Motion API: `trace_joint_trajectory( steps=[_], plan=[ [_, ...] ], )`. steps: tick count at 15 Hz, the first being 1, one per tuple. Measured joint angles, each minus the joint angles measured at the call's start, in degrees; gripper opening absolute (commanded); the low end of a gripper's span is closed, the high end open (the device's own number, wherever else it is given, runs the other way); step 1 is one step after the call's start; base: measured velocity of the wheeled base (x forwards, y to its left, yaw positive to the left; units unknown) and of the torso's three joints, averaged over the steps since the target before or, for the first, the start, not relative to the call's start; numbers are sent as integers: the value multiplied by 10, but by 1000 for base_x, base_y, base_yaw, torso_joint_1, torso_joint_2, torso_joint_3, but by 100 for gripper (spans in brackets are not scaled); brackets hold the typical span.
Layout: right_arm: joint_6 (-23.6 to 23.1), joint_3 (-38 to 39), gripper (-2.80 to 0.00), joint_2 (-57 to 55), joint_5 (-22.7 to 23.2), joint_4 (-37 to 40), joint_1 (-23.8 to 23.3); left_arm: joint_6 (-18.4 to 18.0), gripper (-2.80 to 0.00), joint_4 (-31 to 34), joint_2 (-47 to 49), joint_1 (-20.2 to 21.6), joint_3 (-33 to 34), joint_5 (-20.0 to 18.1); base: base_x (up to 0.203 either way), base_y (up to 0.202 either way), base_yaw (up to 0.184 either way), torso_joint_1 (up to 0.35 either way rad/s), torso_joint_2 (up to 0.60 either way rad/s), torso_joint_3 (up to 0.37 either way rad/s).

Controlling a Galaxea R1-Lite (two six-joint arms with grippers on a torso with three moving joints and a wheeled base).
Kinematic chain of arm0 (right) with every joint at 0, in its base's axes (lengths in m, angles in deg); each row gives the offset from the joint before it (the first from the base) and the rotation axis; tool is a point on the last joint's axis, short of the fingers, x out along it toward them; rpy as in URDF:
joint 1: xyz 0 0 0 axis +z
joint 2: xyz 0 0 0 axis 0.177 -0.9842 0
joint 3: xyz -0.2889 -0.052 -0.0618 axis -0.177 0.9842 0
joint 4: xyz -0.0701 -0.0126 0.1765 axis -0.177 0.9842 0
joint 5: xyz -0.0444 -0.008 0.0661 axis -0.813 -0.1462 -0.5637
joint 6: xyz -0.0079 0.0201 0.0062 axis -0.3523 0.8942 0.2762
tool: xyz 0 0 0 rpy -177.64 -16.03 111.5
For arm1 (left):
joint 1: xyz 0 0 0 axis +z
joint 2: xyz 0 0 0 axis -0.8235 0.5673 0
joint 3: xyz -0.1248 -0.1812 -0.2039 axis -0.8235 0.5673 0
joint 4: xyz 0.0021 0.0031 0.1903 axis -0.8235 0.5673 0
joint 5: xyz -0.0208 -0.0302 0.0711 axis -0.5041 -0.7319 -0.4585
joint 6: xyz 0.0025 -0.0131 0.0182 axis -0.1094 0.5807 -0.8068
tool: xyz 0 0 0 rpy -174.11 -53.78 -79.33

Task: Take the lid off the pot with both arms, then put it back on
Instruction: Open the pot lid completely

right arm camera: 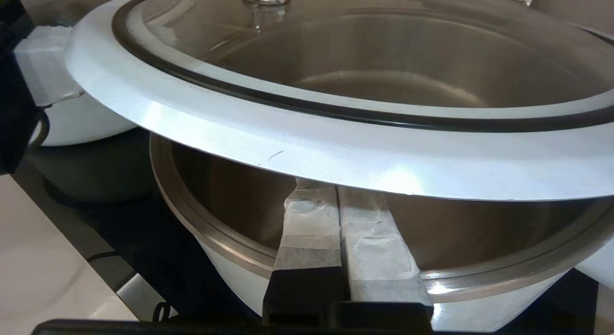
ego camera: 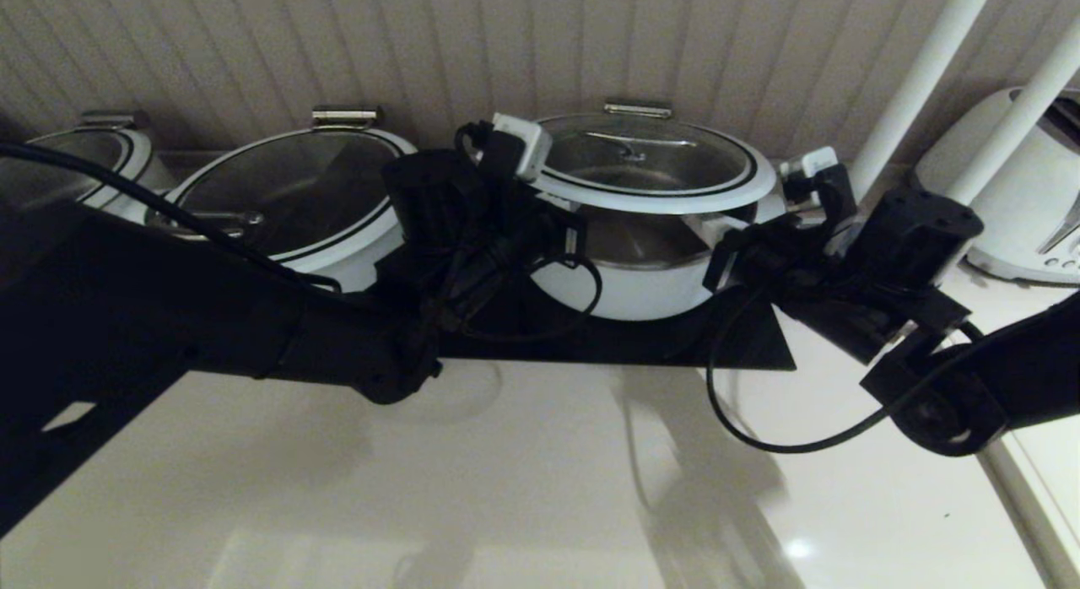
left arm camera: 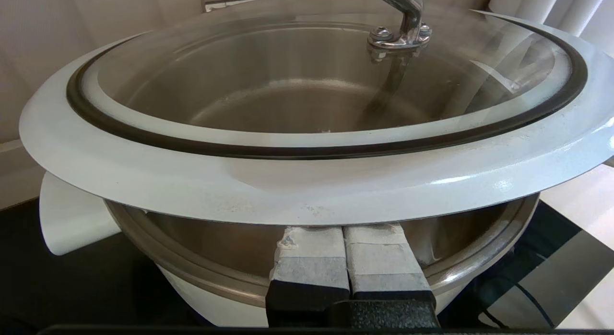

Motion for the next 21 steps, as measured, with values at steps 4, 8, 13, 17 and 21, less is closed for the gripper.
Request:
trace_joint_trajectory(
  steps=[4,8,13,17,21],
  plan=[
    [-2,-15,-280,-12,-3,-10,-1,0,-280,-2,-4,0,9,0,0,0,0,0,0,0],
    [-2,-33,-280,-25,-9,-17,-3,0,-280,-4,-9,0,28,0,0,0,0,0,0,0],
    [-2,-52,-280,-32,-11,-17,-4,-1,-280,-5,-16,0,48,0,0,0,0,0,0,0],
    [-2,-67,-280,-39,-11,-25,-6,-5,-280,-29,-28,0,101,0,0,0,0,0,0,0],
    [-2,-79,-280,-43,-12,-25,-10,-12,-280,-56,-44,-1,162,0,0,0,0,0,0,0]
  ],
)
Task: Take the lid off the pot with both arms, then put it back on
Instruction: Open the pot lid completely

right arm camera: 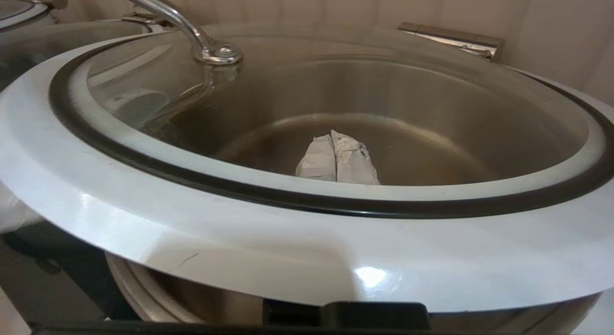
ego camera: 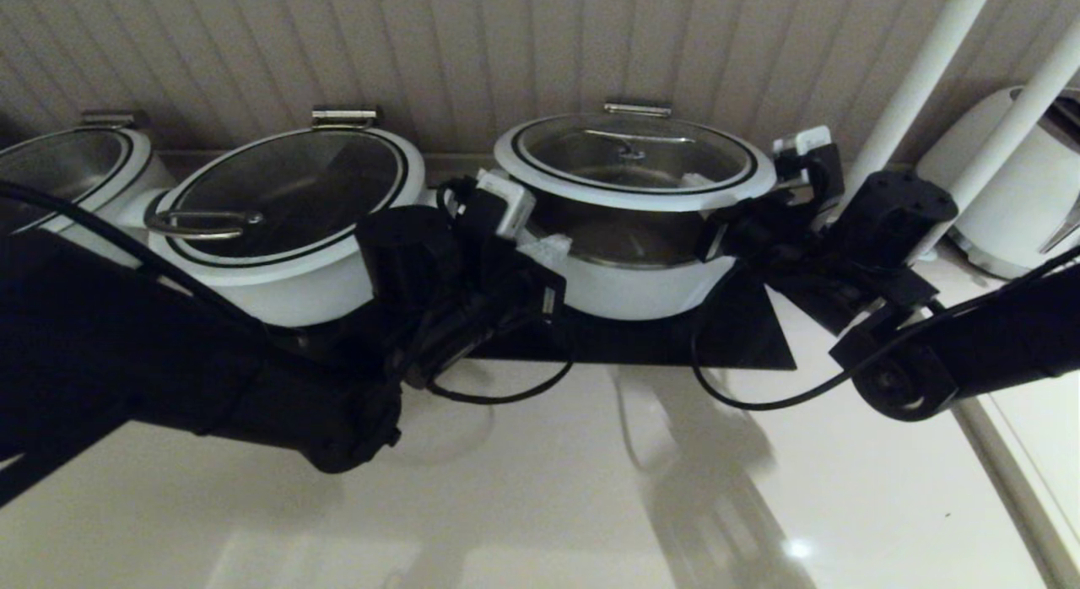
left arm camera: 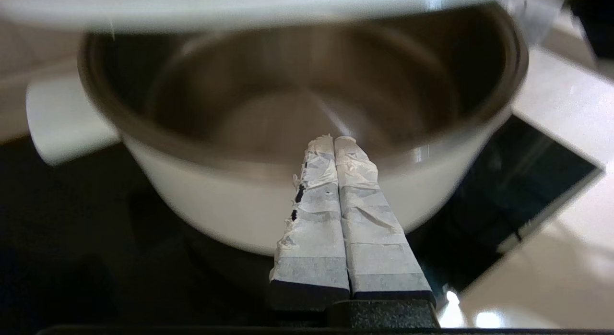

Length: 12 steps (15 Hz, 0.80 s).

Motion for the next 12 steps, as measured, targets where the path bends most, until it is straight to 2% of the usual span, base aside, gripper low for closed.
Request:
trace_joint_trajectory(
  steps=[7,12],
  plan=[
    [0,-17,-280,1,0,2,-1,-17,-280,-1,-87,6,124,1,0,0,0,0,0,0],
    [0,-19,-280,1,0,2,-3,-28,-280,1,-202,14,248,24,0,0,0,0,0,0]
  ],
)
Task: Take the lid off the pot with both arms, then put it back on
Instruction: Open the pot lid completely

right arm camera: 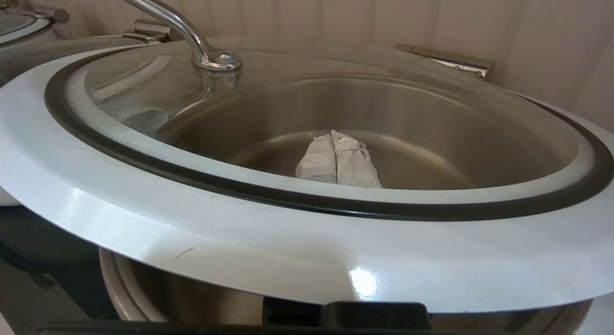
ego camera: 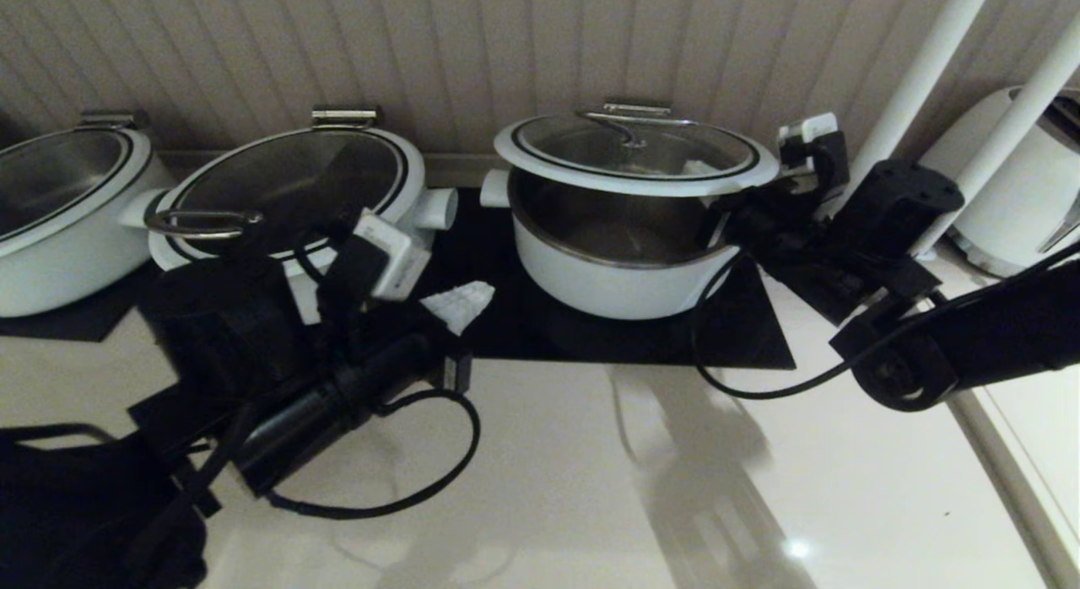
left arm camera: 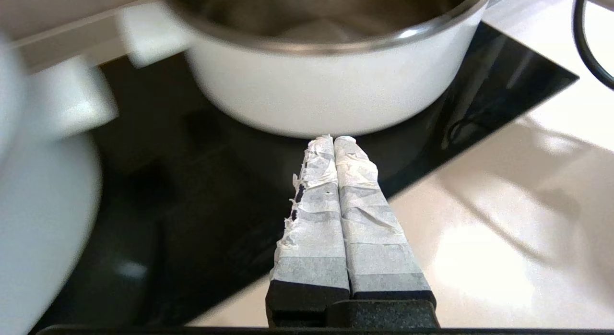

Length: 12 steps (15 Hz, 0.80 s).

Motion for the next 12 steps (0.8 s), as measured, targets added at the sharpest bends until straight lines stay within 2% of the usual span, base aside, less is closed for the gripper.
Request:
trace_joint_trajectory(
  steps=[2,8,12],
  plan=[
    [1,-5,-280,-1,1,2,-2,0,-280,2,-50,18,45,11,0,0,0,0,0,0],
    [1,-17,-280,-4,3,5,-19,2,-280,15,-205,109,209,31,0,0,0,0,0,0],
    [1,-19,-280,-5,4,4,-22,4,-280,44,-301,123,294,94,0,0,0,0,0,0]
  ],
)
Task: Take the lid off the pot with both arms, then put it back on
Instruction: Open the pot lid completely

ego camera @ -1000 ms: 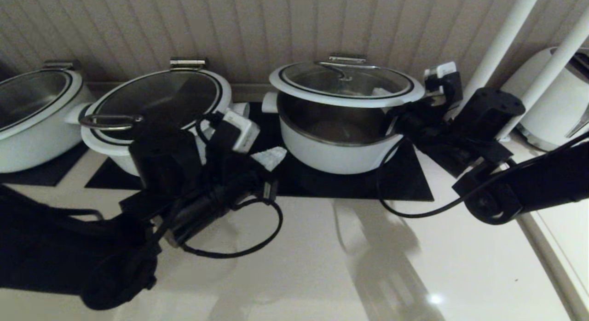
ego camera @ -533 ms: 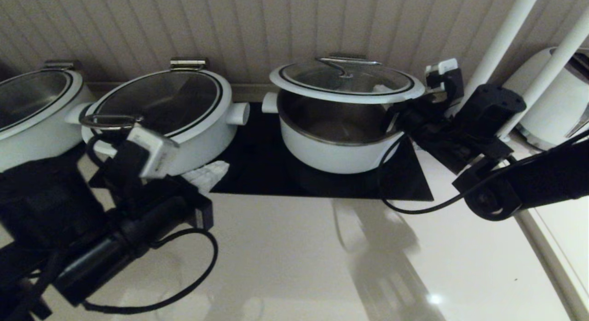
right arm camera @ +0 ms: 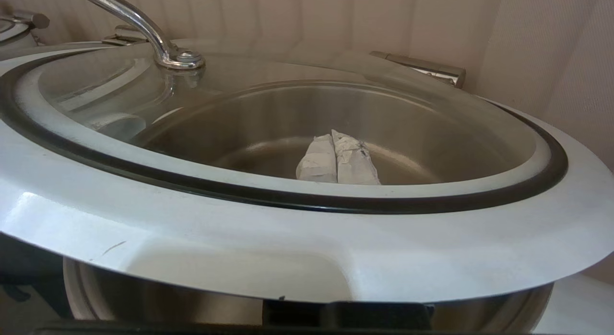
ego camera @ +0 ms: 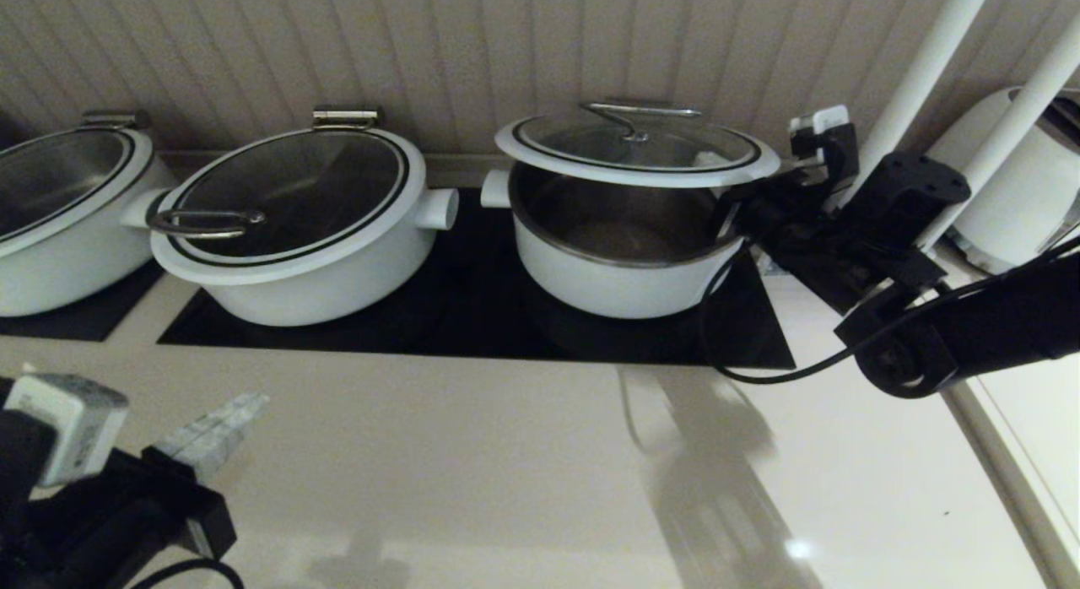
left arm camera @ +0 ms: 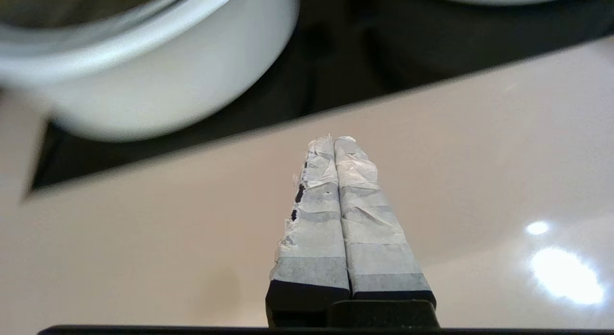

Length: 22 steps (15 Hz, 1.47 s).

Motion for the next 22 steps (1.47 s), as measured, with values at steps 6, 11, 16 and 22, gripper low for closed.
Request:
trace_joint_trajectory(
  steps=[6,11,16,22],
  plan=[
    [0,-7,-280,0,0,1,0,2,-280,221,-223,1,19,39,0,0,0,0,0,0],
    [0,-10,-280,1,0,1,1,14,-280,463,-427,2,10,70,0,0,0,0,0,0],
    [0,-10,-280,3,0,0,1,40,-280,484,-466,2,22,-39,0,0,0,0,0,0],
    [0,-10,-280,10,0,2,1,47,-280,569,-471,2,23,-111,0,0,0,0,0,0]
  ],
)
